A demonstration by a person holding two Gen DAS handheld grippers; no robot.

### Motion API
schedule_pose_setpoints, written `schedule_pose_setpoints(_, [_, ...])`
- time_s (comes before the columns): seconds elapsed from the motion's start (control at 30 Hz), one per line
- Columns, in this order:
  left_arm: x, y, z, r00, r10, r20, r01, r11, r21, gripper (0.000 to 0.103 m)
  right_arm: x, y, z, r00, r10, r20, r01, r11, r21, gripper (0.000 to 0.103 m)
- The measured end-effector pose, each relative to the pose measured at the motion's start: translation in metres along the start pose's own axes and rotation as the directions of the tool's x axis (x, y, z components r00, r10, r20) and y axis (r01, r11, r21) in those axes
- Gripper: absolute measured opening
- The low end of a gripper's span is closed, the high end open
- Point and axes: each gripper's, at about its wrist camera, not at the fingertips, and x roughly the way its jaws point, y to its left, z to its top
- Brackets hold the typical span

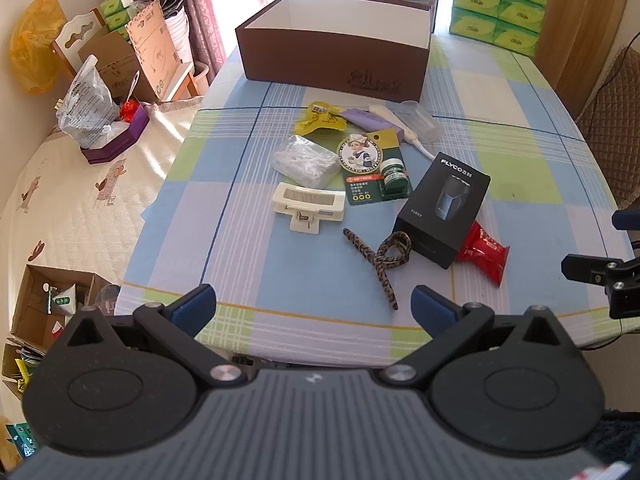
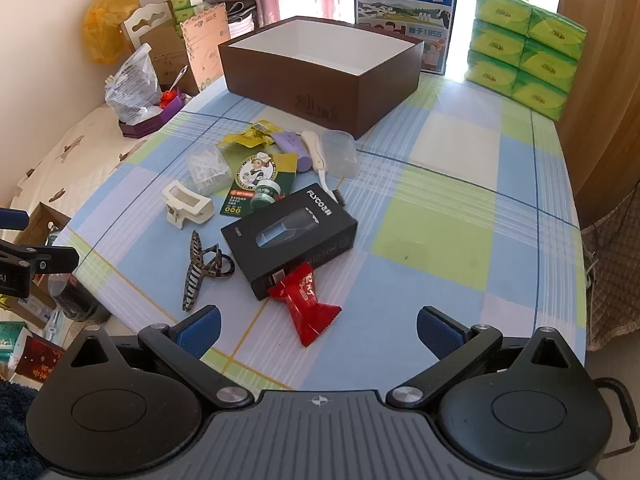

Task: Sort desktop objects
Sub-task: 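Move both tools toward the red candy and the leopard-print hair tie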

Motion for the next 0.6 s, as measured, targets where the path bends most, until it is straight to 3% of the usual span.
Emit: schedule_pose_setpoints(0.6, [0.013,0.007,0.007,1.0,0.018,-0.02,-0.018,0.999,-0.031,0.102,0.012,-0.001,0.01,1.0,0.015,-0.006,-0.015,1.0,0.002,0.101])
